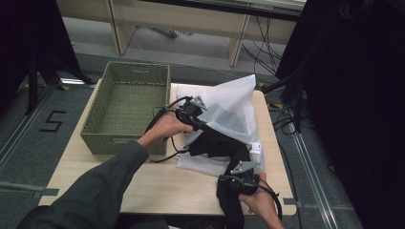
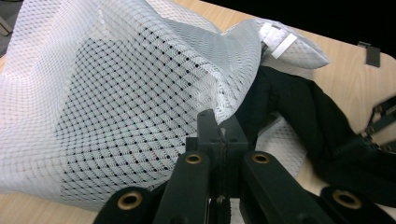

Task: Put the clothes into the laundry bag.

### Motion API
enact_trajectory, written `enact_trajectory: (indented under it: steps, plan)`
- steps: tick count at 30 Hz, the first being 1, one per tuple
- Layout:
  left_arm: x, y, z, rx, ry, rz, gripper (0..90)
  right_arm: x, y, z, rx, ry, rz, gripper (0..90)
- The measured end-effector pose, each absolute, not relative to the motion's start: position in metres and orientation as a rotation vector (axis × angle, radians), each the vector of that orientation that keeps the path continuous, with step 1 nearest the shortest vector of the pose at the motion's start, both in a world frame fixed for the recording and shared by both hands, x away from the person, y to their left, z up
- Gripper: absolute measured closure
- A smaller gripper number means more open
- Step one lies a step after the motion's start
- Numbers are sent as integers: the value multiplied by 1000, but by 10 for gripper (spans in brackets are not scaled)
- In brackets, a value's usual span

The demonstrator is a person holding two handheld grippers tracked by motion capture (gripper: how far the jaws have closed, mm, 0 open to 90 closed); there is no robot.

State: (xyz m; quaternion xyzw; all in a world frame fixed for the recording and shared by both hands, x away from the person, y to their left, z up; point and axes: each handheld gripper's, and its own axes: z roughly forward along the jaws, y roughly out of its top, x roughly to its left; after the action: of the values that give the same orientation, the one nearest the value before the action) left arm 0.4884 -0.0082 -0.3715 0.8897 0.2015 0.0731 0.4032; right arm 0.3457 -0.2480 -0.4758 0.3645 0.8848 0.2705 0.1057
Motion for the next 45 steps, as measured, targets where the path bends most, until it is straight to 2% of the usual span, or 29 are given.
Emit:
enact_trajectory:
  steps: [4, 9, 11, 13, 14, 16, 19, 20, 21, 23, 24, 27, 32, 37, 38, 41, 43, 45]
  plan:
    - [484, -10, -369, 2262, 484, 182, 894, 372, -245, -444, 1041, 2442, 975, 900]
    - [483, -10, -368, 2261, 480, 177, 894, 427, -234, -422, 1072, 2267, 1123, 900]
    - [485, -9, -369, 2253, 490, 169, 893, 451, -224, -435, 1119, 2280, 1087, 900]
    - [486, -8, -370, 2260, 485, 164, 894, 460, -219, -450, 1141, 2301, 1033, 900]
    - [486, -8, -370, 2259, 488, 165, 893, 470, -218, -472, 1232, 2330, 980, 900]
    - [485, -7, -370, 2259, 484, 174, 893, 474, -221, -478, 1269, 2319, 995, 899]
    - [485, -4, -372, 2266, 488, 183, 893, 473, -220, -475, 1235, 2308, 1008, 887]
    - [485, -4, -373, 2264, 497, 181, 893, 470, -220, -472, 1307, 2292, 1023, 802]
    - [486, -3, -374, 2263, 493, 183, 893, 470, -220, -472, 1307, 2292, 1023, 802]
    - [485, -3, -375, 2256, 505, 178, 893, 467, -223, -466, 1350, 2268, 1085, 606]
    - [486, -2, -375, 2252, 501, 181, 893, 463, -224, -461, 1291, 2278, 1104, 535]
    - [487, 0, -375, 2243, 517, 181, 892, 443, -224, -442, 1234, 2306, 1060, 403]
    - [490, 1, -376, 2240, 531, 190, 891, 402, -231, -427, 1228, 2340, 1109, 362]
    - [487, -2, -376, 2237, 524, 203, 884, 382, -223, -463, 1209, 2498, 937, 362]
    - [487, -2, -377, 2223, 527, 208, 847, 384, -218, -473, 1208, 2501, 927, 368]
    - [477, 8, -374, 2194, 522, 267, 655, 389, -208, -486, 1196, 2582, 799, 400]
    - [461, 20, -370, 2136, 513, 288, 569, 390, -207, -487, 1196, 2579, 798, 409]
    - [442, 32, -370, 2088, 519, 286, 531, 393, -211, -485, 1164, 2551, 834, 415]
